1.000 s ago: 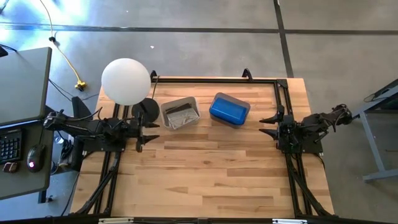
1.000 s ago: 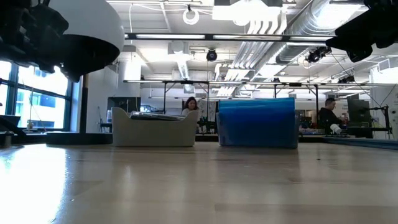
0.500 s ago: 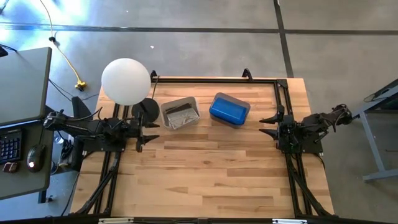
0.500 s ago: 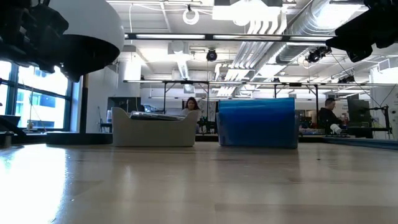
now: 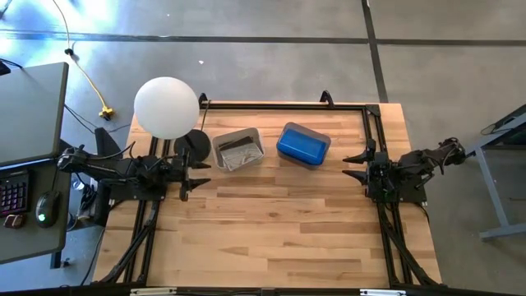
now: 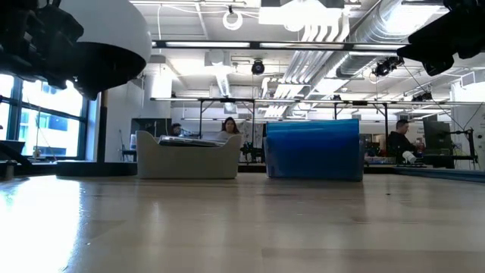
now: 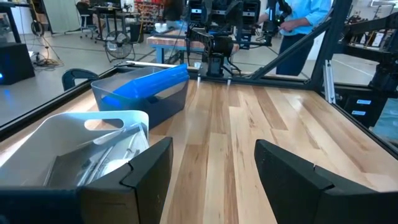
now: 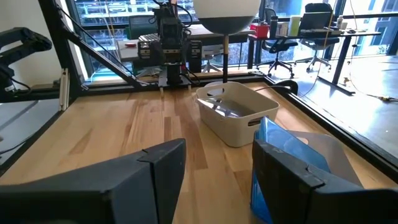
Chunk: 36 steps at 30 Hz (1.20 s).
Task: Pick & place jewel cases by type
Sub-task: Return to Home Position
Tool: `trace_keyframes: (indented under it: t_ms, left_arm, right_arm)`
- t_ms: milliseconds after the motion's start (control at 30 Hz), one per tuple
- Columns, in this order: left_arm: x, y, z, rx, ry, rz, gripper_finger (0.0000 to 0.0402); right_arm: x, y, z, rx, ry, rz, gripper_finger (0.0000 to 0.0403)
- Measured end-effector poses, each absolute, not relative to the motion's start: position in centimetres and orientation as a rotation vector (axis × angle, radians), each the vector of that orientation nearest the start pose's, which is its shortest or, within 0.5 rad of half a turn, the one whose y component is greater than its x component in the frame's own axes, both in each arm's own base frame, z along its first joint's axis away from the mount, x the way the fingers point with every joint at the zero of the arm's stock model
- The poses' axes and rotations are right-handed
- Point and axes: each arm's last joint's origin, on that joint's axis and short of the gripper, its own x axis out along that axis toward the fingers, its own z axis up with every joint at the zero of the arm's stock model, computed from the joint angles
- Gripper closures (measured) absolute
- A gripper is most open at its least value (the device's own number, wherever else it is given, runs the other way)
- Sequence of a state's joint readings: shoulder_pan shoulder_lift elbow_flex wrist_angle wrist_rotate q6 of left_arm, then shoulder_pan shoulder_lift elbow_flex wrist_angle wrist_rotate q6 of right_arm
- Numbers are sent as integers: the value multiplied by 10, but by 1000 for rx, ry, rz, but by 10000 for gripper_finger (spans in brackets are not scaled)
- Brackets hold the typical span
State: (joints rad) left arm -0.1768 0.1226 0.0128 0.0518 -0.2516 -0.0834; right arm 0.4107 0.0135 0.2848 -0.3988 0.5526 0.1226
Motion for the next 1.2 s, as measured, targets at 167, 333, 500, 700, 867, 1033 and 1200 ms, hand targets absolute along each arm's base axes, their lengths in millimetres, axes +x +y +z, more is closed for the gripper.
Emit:
trace_keyframes:
  t_ms: [167, 333, 500, 700, 867, 1033, 1200]
  left_arm:
    - [103, -11, 163, -71, 54, 77, 177]
    - [103, -11, 163, -71, 54, 77, 177]
    - [103, -11, 163, -69, 55, 77, 177]
    - [103, -11, 165, -69, 59, 71, 177]
    - [103, -11, 165, -70, 57, 71, 177]
    - [103, -11, 166, -70, 57, 71, 177]
    - [103, -11, 166, -70, 58, 71, 177]
  right_arm:
    - [68, 13, 219, 63, 104, -149, 222]
    - [68, 13, 219, 63, 104, -149, 222]
    - [68, 13, 219, 63, 105, -148, 222]
    - [68, 13, 219, 63, 104, -149, 222]
    - [68, 13, 219, 63, 104, -149, 222]
    - [68, 13, 219, 63, 104, -149, 222]
    - [68, 13, 219, 63, 104, -148, 222]
